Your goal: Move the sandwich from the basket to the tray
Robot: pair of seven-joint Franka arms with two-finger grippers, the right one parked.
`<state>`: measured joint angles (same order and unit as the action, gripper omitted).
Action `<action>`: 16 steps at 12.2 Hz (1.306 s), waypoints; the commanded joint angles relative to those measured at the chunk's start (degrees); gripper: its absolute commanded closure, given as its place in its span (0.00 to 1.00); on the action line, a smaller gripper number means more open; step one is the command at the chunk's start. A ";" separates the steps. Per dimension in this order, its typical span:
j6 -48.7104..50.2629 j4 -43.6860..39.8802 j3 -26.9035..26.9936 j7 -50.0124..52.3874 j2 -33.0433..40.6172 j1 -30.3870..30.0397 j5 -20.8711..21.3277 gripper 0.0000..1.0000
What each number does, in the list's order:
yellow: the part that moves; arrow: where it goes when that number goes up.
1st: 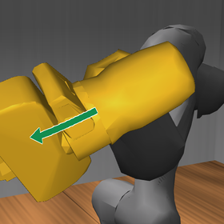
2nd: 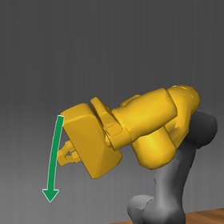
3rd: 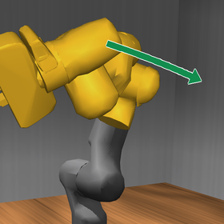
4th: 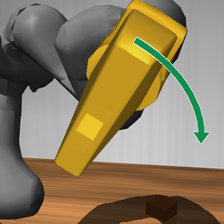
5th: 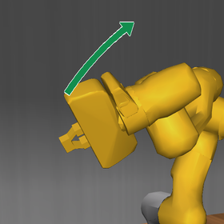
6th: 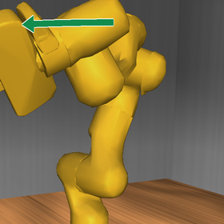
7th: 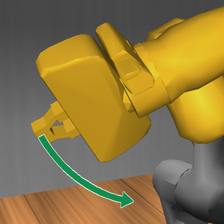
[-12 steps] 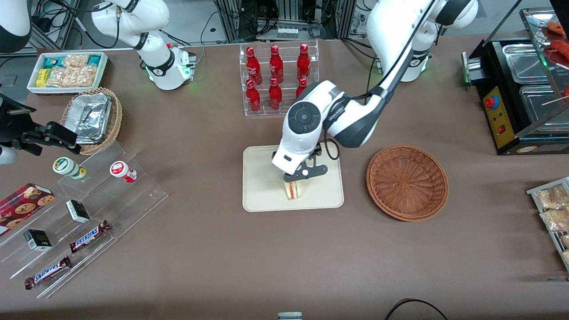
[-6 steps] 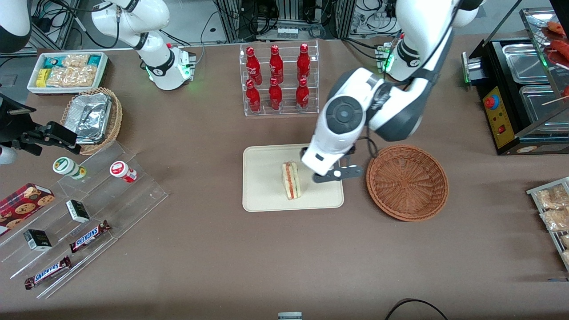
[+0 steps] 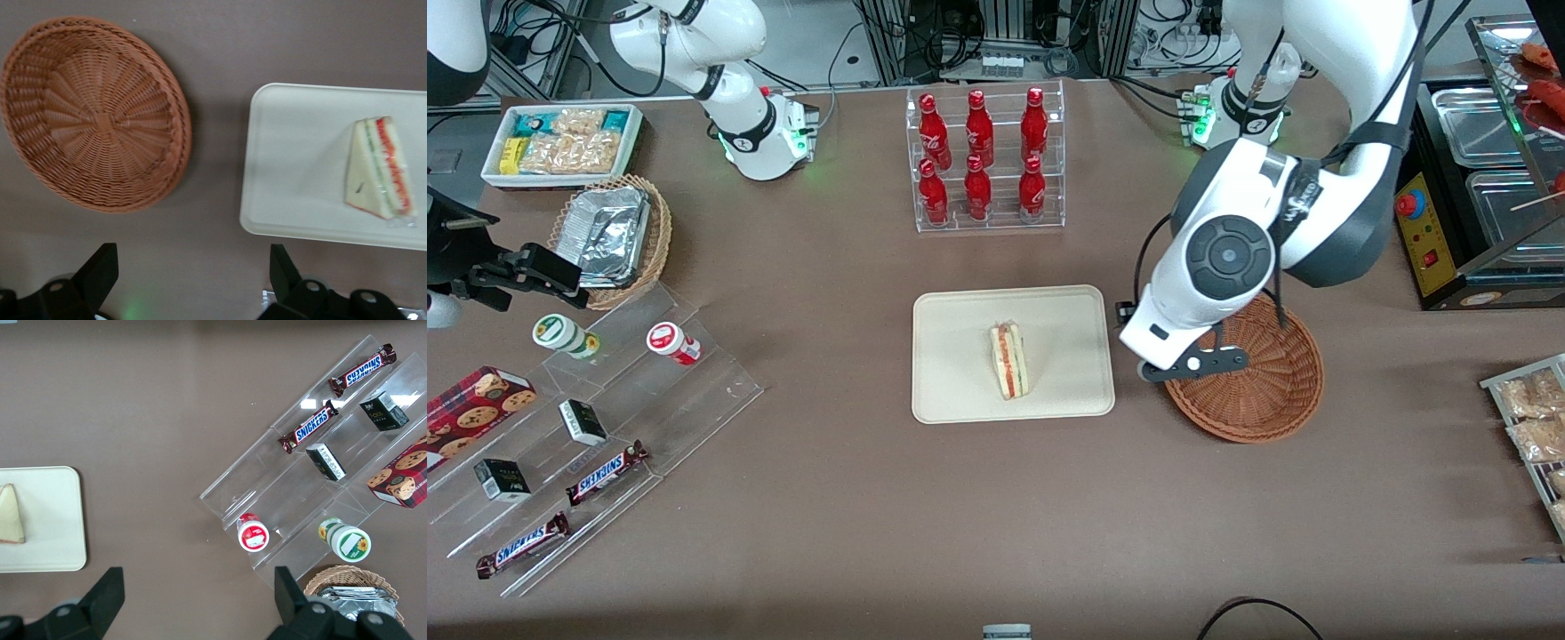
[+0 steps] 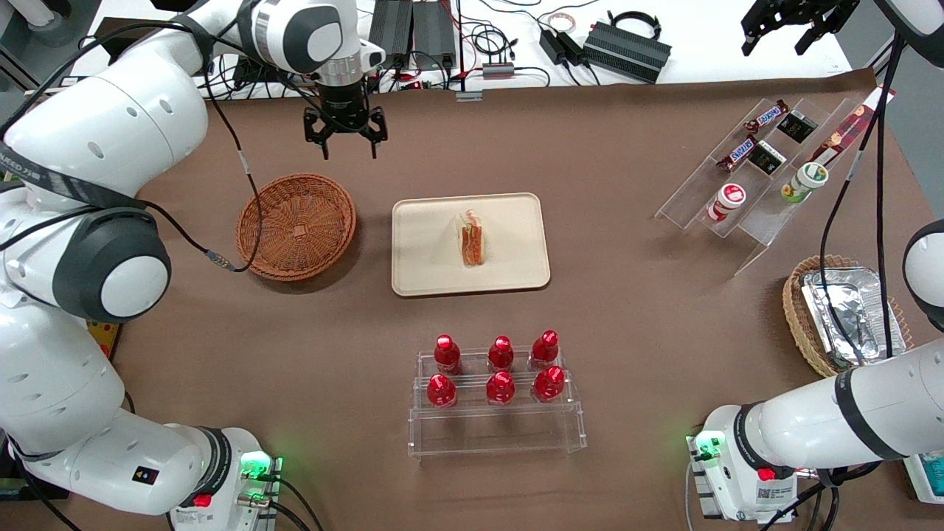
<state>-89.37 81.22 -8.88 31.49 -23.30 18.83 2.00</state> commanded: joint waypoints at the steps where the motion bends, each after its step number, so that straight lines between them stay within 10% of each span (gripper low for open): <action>1: 0.77 5.60 -0.26 -9.74 4.65 -5.01 0.82 0.00; 16: 10.87 11.68 -2.37 -31.21 20.47 -24.10 -0.24 0.00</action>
<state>-80.23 91.10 -9.94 3.85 -6.34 -2.91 2.27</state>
